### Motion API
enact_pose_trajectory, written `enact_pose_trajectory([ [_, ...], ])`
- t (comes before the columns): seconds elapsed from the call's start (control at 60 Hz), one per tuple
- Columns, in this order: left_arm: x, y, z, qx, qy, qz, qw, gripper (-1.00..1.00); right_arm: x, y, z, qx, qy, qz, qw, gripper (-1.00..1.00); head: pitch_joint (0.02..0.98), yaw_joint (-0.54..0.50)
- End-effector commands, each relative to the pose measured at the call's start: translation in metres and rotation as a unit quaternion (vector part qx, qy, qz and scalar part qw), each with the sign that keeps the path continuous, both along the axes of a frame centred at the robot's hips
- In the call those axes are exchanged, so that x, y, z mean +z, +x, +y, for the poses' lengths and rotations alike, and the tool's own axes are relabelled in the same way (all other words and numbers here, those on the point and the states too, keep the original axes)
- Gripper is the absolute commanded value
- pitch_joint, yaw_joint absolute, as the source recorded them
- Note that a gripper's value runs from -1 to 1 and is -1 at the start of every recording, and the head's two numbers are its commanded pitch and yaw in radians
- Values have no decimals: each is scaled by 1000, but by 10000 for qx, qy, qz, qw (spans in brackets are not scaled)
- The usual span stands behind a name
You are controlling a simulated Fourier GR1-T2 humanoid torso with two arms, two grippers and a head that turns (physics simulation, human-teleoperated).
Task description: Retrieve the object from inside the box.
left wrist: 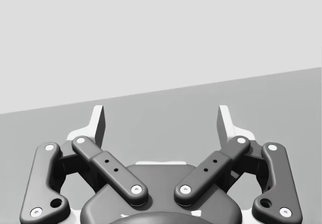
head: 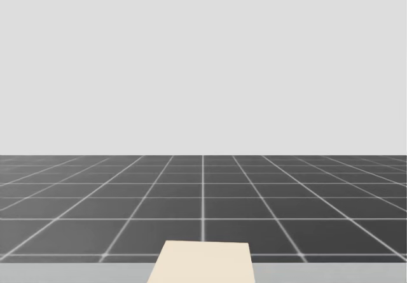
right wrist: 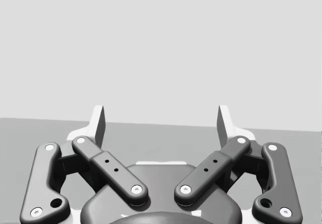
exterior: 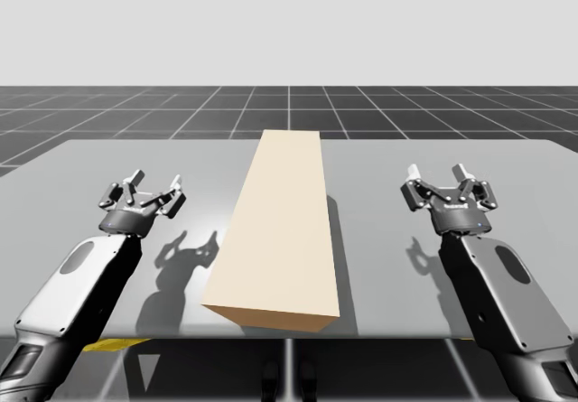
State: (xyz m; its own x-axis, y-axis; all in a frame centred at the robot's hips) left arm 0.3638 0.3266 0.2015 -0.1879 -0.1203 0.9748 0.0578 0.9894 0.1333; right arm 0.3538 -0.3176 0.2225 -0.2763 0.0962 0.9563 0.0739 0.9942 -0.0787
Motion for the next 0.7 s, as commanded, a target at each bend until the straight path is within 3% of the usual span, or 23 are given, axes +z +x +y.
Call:
enact_pose_trajectory([
  [0.017, -2, 1, 1, -16, 0, 63, 10000, -1000, -2, -2, 4, -30, -54, 166, 9998, -1000, 60, -2],
  [0.1, -5, 2, 2, -158, 9, 308, 9994, -1000, -3, -2, 6, 377, -160, 295, 9987, -1000, 60, -3],
  [0.15, -9, 3, 1, -335, 86, 564, 9978, -1000, -9, -1, 6, 632, -385, 546, 9958, -1000, 60, -3],
  [0.183, -13, 3, -1, -576, 191, 834, 9947, -1000, -15, -1, 6, 883, -525, 840, 9912, -1000, 60, -4],
  [0.2, -17, 3, -4, -703, 379, 974, 9920, -1000, -20, -3, 8, 1135, -650, 996, 9864, -1000, 60, -4],
  [0.233, -21, 2, -8, -927, 524, 1125, 9879, -1000, -24, -4, 9, 1392, -784, 1090, 9811, -1000, 61, -4],
  [0.317, -23, -5, -21, -1441, 708, 1192, 9798, -1000, -29, -9, 14, 1879, -848, 1171, 9715, -1000, 62, -5],
  [0.467, -26, -25, -52, -2521, 1175, 1282, 9519, -1000, -32, -22, 22, 2767, -937, 952, 9516, -1000, 61, -10],
  [0.483, -28, -29, -59, -2705, 1300, 1296, 9451, -1000, -33, -24, 23, 2912, -1025, 903, 9469, -1000, 62, -11],
  [0.567, -32, -39, -74, -3147, 1599, 1329, 9261, -1000, -33, -31, 25, 3299, -1171, 732, 9339, -1000, 62, -14],
  [0.583, -33, -43, -79, -3326, 1678, 1316, 9186, -1000, -33, -35, 26, 3436, -1209, 674, 9288, -1000, 62, -15],
  [0.65, -34, -51, -91, -3696, 1701, 1351, 9034, -1000, -33, -41, 29, 3748, -1285, 545, 9165, -1000, 58, -20],
  [0.7, -34, -55, -97, -3851, 1692, 1349, 8971, -1000, -33, -43, 30, 3825, -1352, 477, 9128, -1000, 56, -24],
])
